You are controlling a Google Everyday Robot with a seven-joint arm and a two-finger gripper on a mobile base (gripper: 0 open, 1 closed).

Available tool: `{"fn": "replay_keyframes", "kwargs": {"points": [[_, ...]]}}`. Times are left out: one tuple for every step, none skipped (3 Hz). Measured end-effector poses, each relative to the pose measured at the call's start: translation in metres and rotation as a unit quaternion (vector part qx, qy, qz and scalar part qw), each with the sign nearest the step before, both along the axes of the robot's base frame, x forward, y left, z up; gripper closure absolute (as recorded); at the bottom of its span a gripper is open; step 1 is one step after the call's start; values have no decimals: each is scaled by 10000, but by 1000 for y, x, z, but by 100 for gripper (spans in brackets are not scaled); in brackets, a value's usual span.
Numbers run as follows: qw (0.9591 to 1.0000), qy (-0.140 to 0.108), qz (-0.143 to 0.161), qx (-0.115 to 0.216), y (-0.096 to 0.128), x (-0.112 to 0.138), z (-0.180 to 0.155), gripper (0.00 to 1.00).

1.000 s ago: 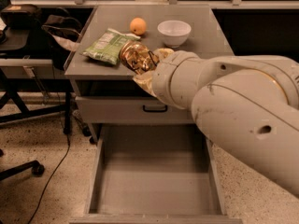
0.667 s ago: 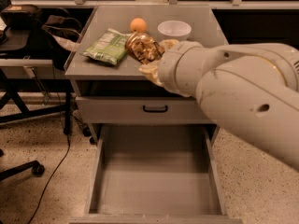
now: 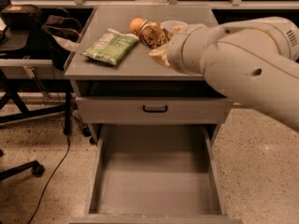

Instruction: Pick orange can from middle drawer and place on counter

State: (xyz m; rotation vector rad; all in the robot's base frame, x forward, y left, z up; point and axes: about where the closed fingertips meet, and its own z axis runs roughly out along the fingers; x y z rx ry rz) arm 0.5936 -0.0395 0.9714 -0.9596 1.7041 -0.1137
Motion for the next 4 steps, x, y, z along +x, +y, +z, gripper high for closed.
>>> {"fn": "replay_keyframes", "kwargs": {"points": [[10000, 58, -5, -54, -1, 18, -1, 100], [9999, 116, 30, -92, 2, 30, -5, 100], [9989, 327, 190, -288, 9, 37, -9, 100], [9952, 517, 430, -717, 5, 39, -12, 100]]}}
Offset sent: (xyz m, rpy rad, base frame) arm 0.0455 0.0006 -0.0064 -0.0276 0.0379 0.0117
